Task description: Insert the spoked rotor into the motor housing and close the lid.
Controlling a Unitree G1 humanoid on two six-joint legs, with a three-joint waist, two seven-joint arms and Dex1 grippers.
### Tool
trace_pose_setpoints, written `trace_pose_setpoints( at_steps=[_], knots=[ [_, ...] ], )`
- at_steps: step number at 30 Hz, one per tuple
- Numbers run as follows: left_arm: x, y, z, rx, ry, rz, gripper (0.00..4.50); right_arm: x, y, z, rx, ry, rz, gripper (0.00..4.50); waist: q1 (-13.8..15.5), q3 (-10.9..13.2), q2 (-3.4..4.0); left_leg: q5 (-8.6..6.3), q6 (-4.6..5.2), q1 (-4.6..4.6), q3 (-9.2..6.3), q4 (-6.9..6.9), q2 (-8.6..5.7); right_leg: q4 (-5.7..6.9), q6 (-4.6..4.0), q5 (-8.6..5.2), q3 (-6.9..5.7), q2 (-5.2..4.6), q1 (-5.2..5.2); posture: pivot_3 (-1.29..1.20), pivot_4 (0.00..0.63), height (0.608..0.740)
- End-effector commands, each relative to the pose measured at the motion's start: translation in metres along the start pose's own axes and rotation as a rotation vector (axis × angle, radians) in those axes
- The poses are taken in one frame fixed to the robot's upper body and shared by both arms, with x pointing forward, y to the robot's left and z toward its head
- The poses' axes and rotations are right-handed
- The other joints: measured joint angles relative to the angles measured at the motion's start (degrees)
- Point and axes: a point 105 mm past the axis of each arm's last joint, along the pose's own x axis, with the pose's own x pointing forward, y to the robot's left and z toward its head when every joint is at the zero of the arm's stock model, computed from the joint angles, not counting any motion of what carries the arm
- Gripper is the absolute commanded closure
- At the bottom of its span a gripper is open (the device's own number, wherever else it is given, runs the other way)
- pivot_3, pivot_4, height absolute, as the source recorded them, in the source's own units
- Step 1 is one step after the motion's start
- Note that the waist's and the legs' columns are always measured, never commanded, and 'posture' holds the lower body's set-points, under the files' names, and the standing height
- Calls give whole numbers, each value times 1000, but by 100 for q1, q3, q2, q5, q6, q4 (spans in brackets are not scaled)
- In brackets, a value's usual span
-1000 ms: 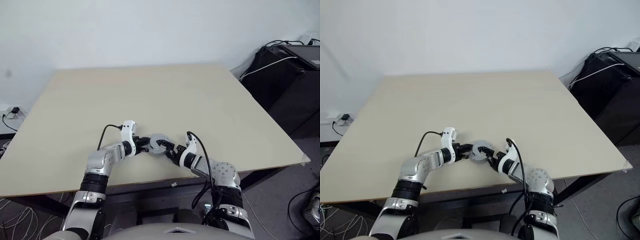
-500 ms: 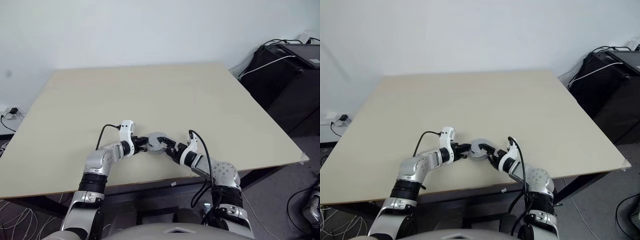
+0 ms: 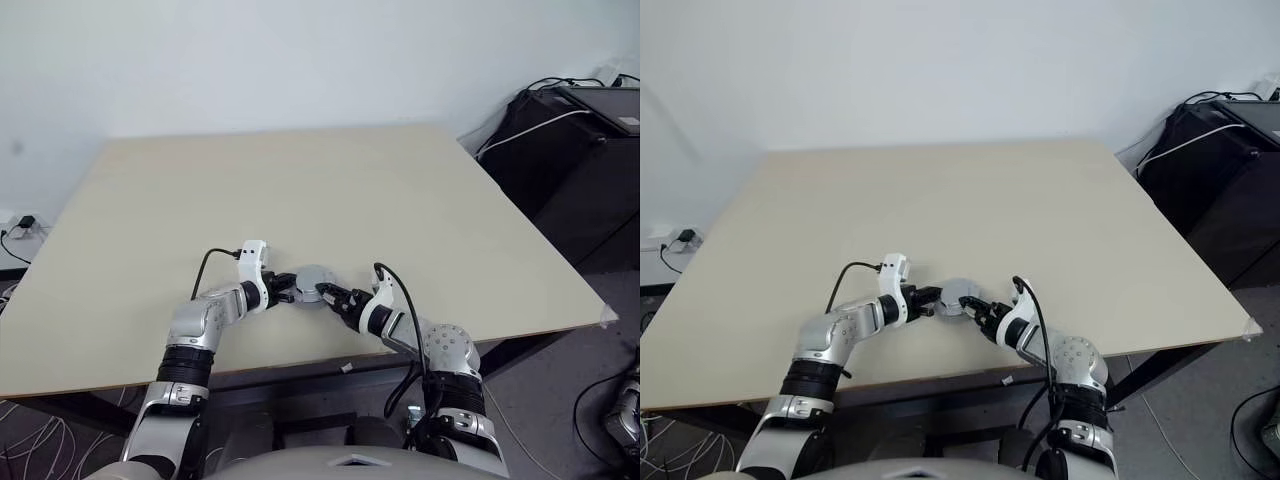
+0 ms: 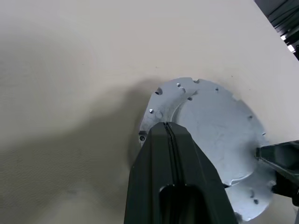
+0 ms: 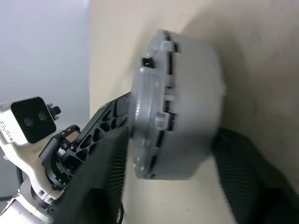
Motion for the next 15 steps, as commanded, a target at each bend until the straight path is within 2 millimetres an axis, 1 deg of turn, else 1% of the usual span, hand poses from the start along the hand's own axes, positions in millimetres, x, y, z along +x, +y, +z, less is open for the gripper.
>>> trace_pose_setpoints(
  at_steps=[1,3,15],
  knots=[
    [9,-17,-11,-4,45,-61,4500,16,35,-11,-13,35,132,2673,7,1,1,0,0,0,0,0,0,1,0,0,0,-1,0,0,0,740],
    [9,-17,-11,-5,45,-60,4500,15,35,-12,-15,37,132,3190,7,3,3,0,0,-1,-1,0,0,2,0,0,-4,-3,1,0,0,740],
    [9,-17,-11,-8,40,-61,4500,13,28,-16,-23,54,99,3224,9,4,5,0,0,-1,-1,-1,-2,1,0,0,-3,-8,1,0,0,740]
  ],
)
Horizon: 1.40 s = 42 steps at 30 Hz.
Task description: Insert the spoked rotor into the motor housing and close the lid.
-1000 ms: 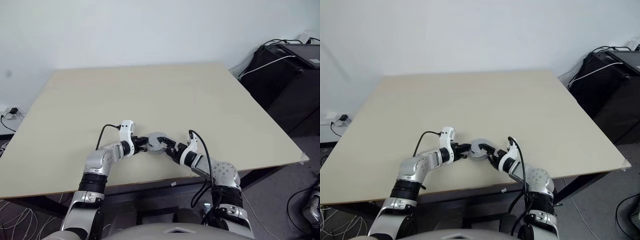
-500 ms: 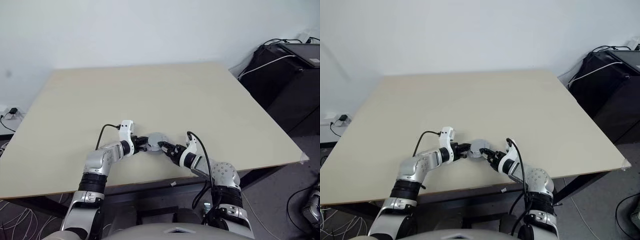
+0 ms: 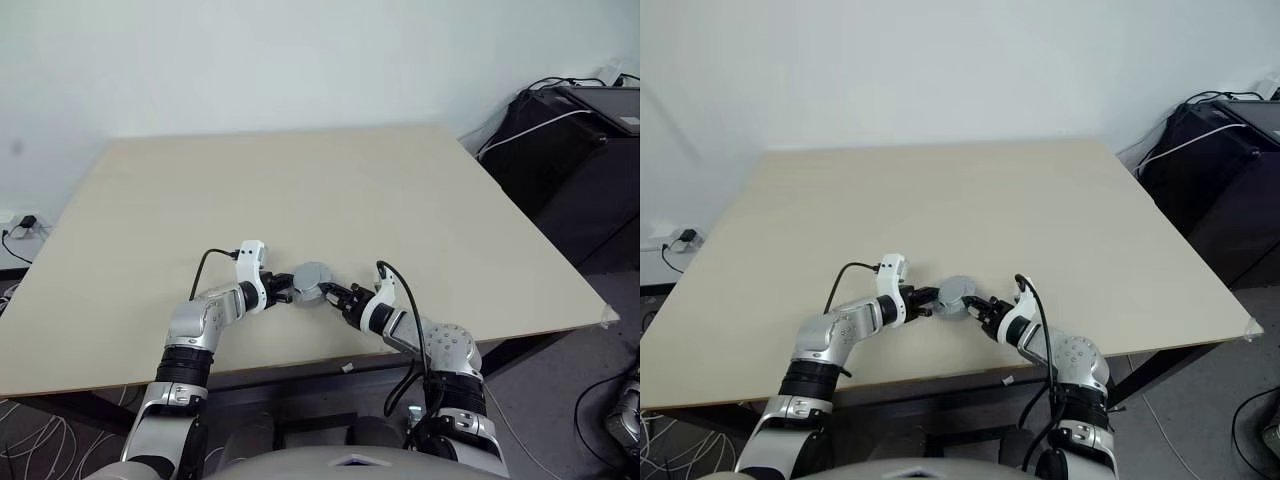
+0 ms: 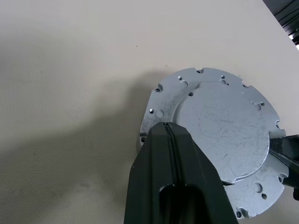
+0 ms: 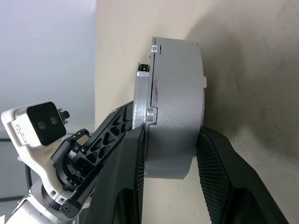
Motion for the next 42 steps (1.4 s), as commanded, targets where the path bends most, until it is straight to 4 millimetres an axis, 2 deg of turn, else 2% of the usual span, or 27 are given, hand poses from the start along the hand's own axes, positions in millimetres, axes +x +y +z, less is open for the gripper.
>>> trace_pose_setpoints(
  at_steps=[1,6,11,18,21,23,26,29,33,37,38,42],
  knots=[
    [9,-17,-10,-8,39,-64,4500,14,27,-16,-18,53,100,3224,0,0,0,0,0,0,0,0,0,0,0,0,0,0,0,0,0,740],
    [4,-21,-2,-18,-24,-79,4500,10,24,-8,2,4,95,3224,0,1,1,0,0,-2,0,-1,0,-3,0,0,1,-1,-1,0,0,740],
    [-11,-28,15,-49,-149,-108,4500,3,19,-2,19,-35,89,3224,9,4,2,0,0,-31,0,-1,0,-7,-1,-1,8,-4,-27,0,0,740],
    [-51,-27,52,-165,-458,-124,4500,-5,18,5,45,-82,101,3224,14,10,10,1,-1,-56,1,3,-2,-8,-1,0,7,-8,-49,0,0,740],
    [-69,-22,48,-217,-536,-107,4500,-8,26,8,53,-105,146,3224,12,15,17,2,-1,-56,1,0,-1,-8,-3,-2,7,-3,-49,0,0,740],
    [-78,-19,32,-294,-534,-121,4500,-12,33,11,58,-120,190,3224,6,18,18,2,0,-56,0,0,-2,-9,-7,-4,2,-1,-47,0,0,740],
    [-89,-16,3,-442,-527,-129,3939,-16,38,10,60,-127,216,3224,1,26,17,2,2,-56,5,7,-2,-13,-9,-5,-4,4,-45,0,0,740],
    [-94,-19,-24,-573,-503,-136,2948,-17,42,9,65,-129,227,3224,2,42,-1,0,6,-54,5,13,-2,-17,-9,-5,-7,4,-38,0,0,740],
    [-99,-21,-47,-750,-521,-142,1598,-19,50,7,67,-122,257,3224,4,61,-2,0,6,-53,1,14,-1,-11,-8,-6,-15,4,-38,0,0,740],
    [-101,-28,-53,-856,-552,-185,242,-20,59,3,58,-100,284,3224,-3,68,-4,0,6,-53,2,13,-1,-16,-7,-6,-14,6,-37,0,0,740],
    [-101,-30,-52,-879,-567,-200,12,-20,60,2,53,-92,285,3224,-2,71,-6,0,6,-53,2,13,-1,-17,-7,-6,-13,8,-38,0,0,740],
    [-100,-36,-49,-943,-609,-251,0,-20,64,1,41,-76,288,3224,-2,73,-4,0,6,-53,3,14,-1,-15,-7,-6,-13,10,-38,0,0,740]
  ],
)
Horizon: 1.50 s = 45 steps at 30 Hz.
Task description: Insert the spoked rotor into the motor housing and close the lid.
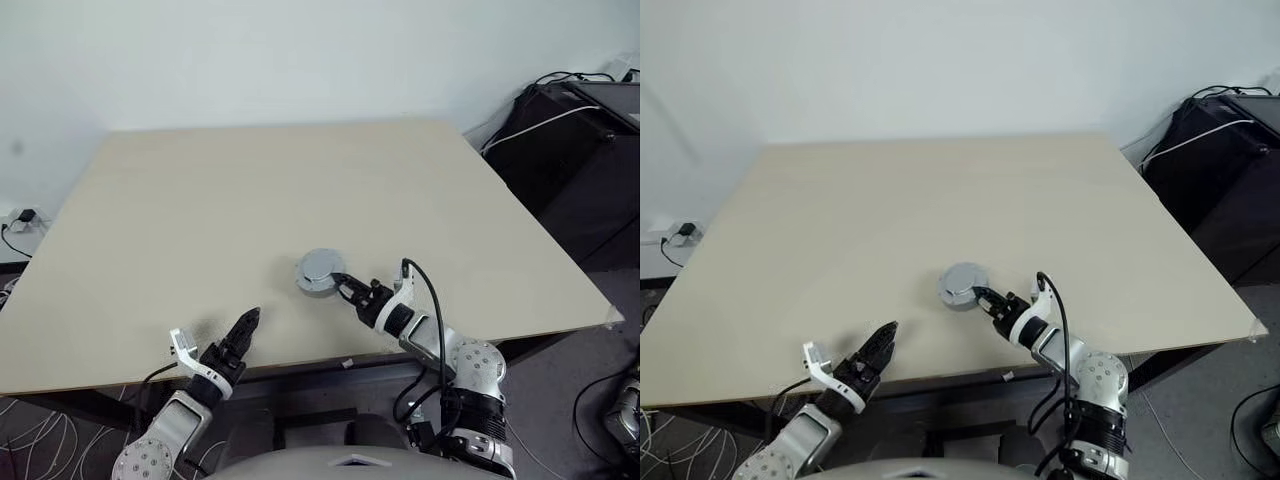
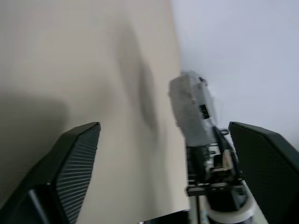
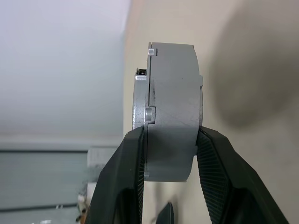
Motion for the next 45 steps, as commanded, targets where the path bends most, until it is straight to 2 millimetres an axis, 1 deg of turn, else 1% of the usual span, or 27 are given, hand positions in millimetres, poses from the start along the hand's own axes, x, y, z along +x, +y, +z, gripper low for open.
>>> trace_pose_setpoints(
  at_steps=[1,6,9,16,25,37,45],
  knots=[
    [16,-24,-11,-130,-60,-133,0,11,39,-8,0,8,167,3224,0,0,0,0,0,0,0,1,0,0,0,0,0,1,1,0,0,740],
    [20,-28,-17,-196,-63,-167,0,11,44,-16,-7,58,185,3224,0,0,0,0,1,0,2,3,0,-5,0,0,2,13,2,0,0,740],
    [22,-29,-17,-212,-64,-175,0,12,45,-24,-5,99,189,3224,0,0,0,1,1,0,1,5,5,-5,0,0,5,46,3,0,0,740],
    [27,-33,-17,-241,-60,-215,0,12,47,-38,0,156,204,3224,-1,-1,-1,1,2,0,2,14,10,-3,0,0,6,53,7,0,0,740],
    [30,-38,-21,-266,-37,-243,0,12,53,-41,0,182,225,3224,0,-1,0,1,2,1,2,17,11,0,1,0,6,60,8,0,0,740],
    [35,-43,-18,-271,-61,-272,0,7,51,-55,10,268,225,3224,1,-2,-2,2,3,3,2,24,12,3,1,1,7,62,13,0,0,740],
    [36,-44,-18,-273,-62,-274,0,6,51,-57,8,287,231,3224,1,-2,-2,3,4,5,2,27,12,6,2,1,6,63,15,0,0,740]
  ],
)
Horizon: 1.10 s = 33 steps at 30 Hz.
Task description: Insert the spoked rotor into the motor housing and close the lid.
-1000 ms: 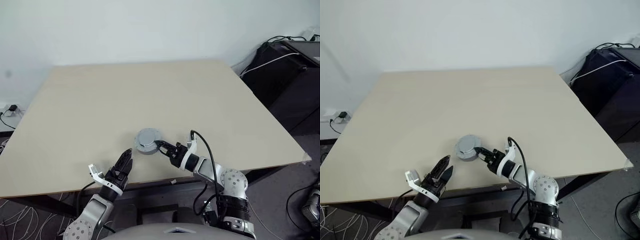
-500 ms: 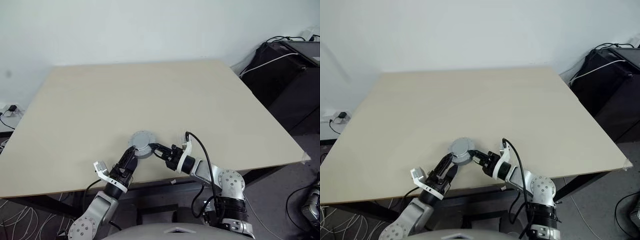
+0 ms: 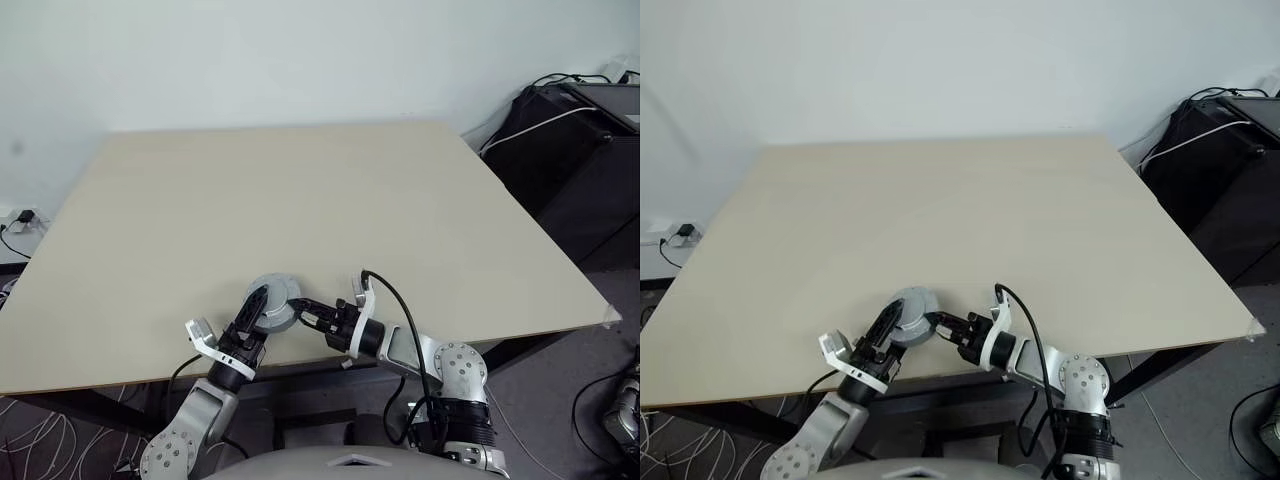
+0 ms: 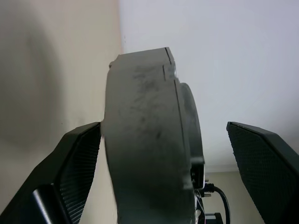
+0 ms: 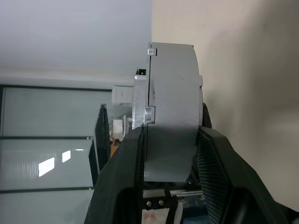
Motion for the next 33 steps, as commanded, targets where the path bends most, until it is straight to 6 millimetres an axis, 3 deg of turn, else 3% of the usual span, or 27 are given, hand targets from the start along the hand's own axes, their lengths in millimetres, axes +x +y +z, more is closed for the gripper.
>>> trace_pose_setpoints(
  at_steps=[1,9,19,29,33],
  knots=[
    [16,-15,-9,-62,-18,-87,177,2,25,3,-42,-1,114,3224,0,0,0,0,0,0,0,0,0,0,0,0,0,0,0,0,0,740],
    [15,-16,-9,-64,-25,-90,2353,1,24,5,-40,-9,108,3224,1,-2,0,13,22,1,0,4,1,1,1,1,0,1,3,0,0,740],
    [15,-17,-8,-66,-32,-92,2356,0,22,12,-129,-57,72,3224,1,-2,-1,12,21,2,0,7,1,2,2,1,0,2,4,0,0,740],
    [15,-21,2,-23,-74,-92,2365,-14,17,22,-163,-114,46,6,5,-5,-4,3,6,2,0,11,1,3,3,2,0,2,6,0,0,740],
    [19,-26,21,34,-146,-92,2365,-25,17,30,-333,-158,-16,0,10,-6,-5,4,6,2,0,15,0,3,3,2,0,2,8,0,0,740]
  ],
)
